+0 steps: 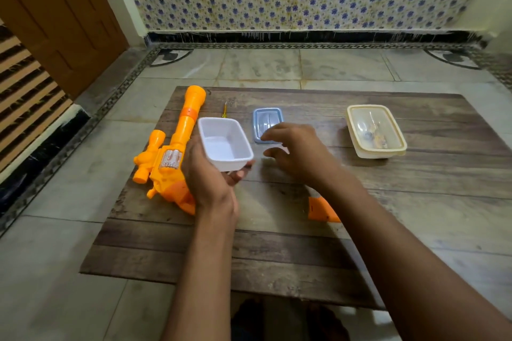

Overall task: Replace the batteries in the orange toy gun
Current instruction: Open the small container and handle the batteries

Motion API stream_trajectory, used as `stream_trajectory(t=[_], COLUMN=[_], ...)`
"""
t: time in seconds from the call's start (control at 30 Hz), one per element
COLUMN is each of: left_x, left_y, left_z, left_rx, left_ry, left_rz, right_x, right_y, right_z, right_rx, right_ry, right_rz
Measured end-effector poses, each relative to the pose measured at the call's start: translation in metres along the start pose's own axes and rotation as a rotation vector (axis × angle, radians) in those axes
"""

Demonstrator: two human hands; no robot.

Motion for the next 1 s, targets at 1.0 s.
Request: stream_trajectory(t=[1.0], left_x=[-0.007], left_y=[0.009], left_z=[0.009], left_rx=[-0.081], left_ry=[-0.044], left_rz=[-0.111], right_x=[0.039], right_y=[-0.050], right_z=[0.016], right_rx=[0.199], right_ry=[0.206], right_rz=[-0.508])
Point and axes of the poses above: each hand's wrist, its own z-axis towards the middle knuckle, its own y-axis out of the back of the hand, x = y × z, the point moved 2 cm from there along z, towards the middle knuckle, and after that the axes turned 15 degrees about -y, right-handed, at the moved point
